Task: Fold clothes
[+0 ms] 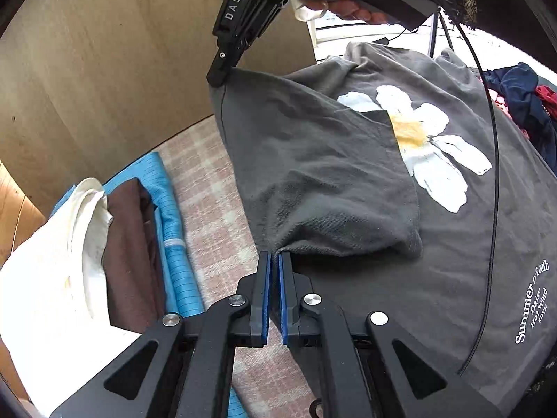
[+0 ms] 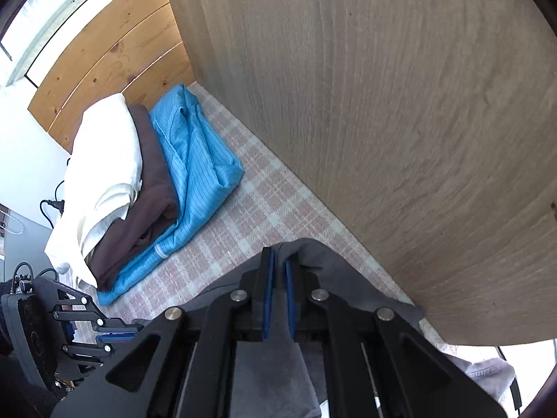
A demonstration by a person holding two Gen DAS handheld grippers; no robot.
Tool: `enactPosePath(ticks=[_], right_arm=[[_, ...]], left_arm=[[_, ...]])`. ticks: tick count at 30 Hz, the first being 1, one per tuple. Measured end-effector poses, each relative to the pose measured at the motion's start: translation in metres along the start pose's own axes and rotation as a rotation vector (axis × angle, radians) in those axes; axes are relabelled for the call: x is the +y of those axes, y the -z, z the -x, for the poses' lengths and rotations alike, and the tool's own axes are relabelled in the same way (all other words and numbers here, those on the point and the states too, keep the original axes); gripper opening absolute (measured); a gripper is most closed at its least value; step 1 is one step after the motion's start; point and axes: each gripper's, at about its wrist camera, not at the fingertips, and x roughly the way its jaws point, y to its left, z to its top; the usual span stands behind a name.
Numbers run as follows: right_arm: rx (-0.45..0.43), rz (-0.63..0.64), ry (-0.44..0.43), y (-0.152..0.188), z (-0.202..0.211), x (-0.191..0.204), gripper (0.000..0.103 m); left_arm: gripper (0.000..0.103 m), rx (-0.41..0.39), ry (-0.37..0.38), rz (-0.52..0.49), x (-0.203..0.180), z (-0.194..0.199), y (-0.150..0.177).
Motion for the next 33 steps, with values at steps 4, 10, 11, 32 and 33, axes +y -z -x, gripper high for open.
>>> enactPosePath(ticks=[4,10,11,32,33], right_arm=[[0.04,0.062,0.063,-0.016,-0.033,0.012,0.013],[0.015,0.057,0.05,-0.015,-0.005,0.015,0.025],[-0.02,0.055,0.058,-0.01,0.015,0.012,0.028],[-0.153,-0.194,0.109,0.111,0.068,-0.118,0.032],[-0.144,-0.182,0.095,0.109,0.062,-0.112,0.032]], left_arm=[[0.009,0.096,-0.07,0.004,0.003,-0.019,0.007],[0.018,0.107,-0.084,0.006,0.006,0.007,0.012],[0.018,0.107,-0.09,0.009,0.009,0.014,0.011],[0.027,0.085,0.025,0.295,0.082,-0.108,-0.153],[0.027,0.091,0.035,0.293,0.081,-0.113,-0.154]])
